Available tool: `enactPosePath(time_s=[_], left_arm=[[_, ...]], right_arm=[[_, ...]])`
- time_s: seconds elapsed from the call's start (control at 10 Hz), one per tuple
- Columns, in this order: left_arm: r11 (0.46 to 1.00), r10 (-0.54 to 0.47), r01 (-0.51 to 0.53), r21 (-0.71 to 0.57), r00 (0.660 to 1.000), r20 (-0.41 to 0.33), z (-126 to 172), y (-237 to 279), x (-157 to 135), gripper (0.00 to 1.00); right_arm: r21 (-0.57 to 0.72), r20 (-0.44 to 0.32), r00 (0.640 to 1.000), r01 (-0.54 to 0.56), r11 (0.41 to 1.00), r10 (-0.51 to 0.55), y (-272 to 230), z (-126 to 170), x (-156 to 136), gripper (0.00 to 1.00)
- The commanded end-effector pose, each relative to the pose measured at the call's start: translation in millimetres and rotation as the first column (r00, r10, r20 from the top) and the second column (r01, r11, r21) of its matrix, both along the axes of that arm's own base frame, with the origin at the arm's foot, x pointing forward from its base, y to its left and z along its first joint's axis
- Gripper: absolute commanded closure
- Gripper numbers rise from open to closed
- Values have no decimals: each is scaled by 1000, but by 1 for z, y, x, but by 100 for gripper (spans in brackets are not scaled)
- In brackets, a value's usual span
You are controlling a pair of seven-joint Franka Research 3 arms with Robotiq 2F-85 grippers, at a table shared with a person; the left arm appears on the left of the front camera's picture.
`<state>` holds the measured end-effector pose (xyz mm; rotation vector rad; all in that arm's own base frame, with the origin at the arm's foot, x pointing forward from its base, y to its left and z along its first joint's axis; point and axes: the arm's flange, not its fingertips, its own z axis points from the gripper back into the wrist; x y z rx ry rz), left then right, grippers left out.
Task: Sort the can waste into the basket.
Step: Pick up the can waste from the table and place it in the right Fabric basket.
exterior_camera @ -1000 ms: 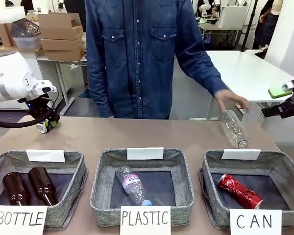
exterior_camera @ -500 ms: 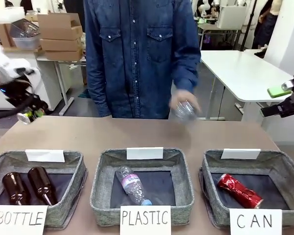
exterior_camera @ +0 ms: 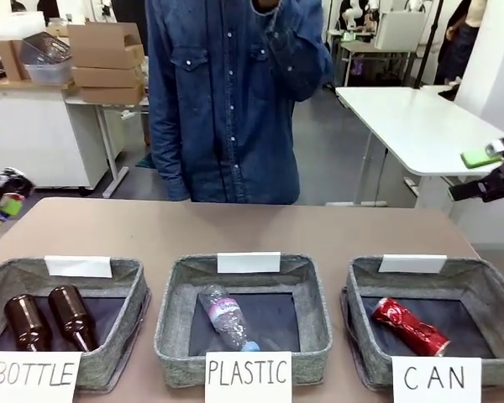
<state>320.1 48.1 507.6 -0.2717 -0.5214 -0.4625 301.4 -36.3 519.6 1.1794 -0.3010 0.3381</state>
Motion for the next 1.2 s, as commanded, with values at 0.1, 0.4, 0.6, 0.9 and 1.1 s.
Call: enactPosePath(time_s=[0.1, 0.4, 0.6, 0.9, 1.1], left_arm=[[999, 19, -14, 48, 995, -97, -7, -3, 67, 100], [997, -82, 82, 15, 996, 16, -6, -17, 33, 61], [999, -20, 23, 44, 998, -62, -11, -13, 55, 61], [999, -20, 23, 44, 998, -62, -11, -13, 55, 61], [999, -20, 23, 44, 998, -62, -11, -13, 55, 61]], right_arm=[[-4, 22, 1000, -17, 1000, 17, -2, 1, 0, 0], [-4, 22, 1000, -17, 1000, 17, -2, 1, 0, 0], [-4, 22, 1000, -17, 1000, 17, -2, 1, 0, 0], [-4, 22, 1000, -17, 1000, 17, -2, 1, 0, 0], [-4, 22, 1000, -17, 1000, 17, -2, 1, 0, 0]])
